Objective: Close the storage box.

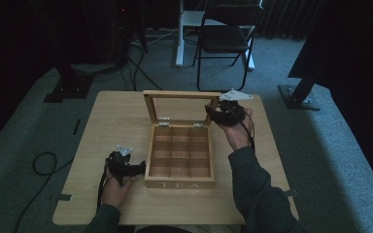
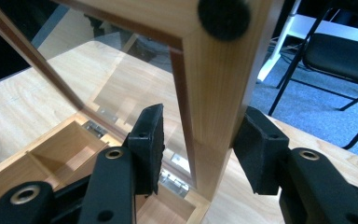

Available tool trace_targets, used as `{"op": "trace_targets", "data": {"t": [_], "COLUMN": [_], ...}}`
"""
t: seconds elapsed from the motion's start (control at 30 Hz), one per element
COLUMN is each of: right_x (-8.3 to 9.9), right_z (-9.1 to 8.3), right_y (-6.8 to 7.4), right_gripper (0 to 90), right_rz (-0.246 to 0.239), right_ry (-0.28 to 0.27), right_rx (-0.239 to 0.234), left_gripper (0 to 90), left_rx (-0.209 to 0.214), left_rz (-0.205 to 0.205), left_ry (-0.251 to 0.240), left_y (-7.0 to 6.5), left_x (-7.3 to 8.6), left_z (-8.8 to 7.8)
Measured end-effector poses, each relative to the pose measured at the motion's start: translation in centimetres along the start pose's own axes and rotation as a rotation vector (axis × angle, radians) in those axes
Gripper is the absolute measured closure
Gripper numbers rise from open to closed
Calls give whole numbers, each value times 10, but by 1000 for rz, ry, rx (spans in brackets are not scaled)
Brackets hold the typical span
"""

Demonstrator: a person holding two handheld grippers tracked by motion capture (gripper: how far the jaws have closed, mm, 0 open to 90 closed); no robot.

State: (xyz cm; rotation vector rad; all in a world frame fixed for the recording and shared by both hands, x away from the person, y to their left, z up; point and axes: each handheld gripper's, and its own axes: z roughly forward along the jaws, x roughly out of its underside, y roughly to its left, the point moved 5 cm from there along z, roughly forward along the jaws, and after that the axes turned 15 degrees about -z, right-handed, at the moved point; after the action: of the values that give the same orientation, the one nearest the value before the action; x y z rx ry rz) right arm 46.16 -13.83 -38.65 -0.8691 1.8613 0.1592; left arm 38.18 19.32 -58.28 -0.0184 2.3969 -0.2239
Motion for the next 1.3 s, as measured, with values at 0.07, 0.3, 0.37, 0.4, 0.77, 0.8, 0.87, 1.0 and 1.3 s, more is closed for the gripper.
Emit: {"op": "trace_targets", "data": {"t": [0.07,0.3,0.37,0.4,0.77,0.8,0.87,1.0,1.3], "right_x": [1,2,2,3,-1,-2,-2,-3,2], "right_z": [-3,-12,-14,-15,-33,-34,-36,-40,-47], "right_y": [2,9,10,10,14,14,15,17,24], "right_gripper": [530,516,511,513,510,510,505,504,492], "right_rz": [0,-15,-7,2,25,24,24,29,15], "right_ry": [1,-1,-4,-7,-24,-28,-22,-18,2], "right_rx": [-4,-4,-9,-10,-20,-19,-14,-8,-17], "left_gripper": [16,16,16,16,16,16,16,16,16], "left_rx": [0,-1,-1,-1,-1,-1,-1,-1,-1], "left_rz": [0,0,-1,-1,-1,-1,-1,-1,0], "left_ry": [0,-2,-2,-2,0,-1,-1,0,1], "left_y": [0,0,0,0,0,0,0,0,0], "left_x": [0,0,0,0,0,0,0,0,0], "left_z": [0,0,0,0,0,0,0,0,0]}}
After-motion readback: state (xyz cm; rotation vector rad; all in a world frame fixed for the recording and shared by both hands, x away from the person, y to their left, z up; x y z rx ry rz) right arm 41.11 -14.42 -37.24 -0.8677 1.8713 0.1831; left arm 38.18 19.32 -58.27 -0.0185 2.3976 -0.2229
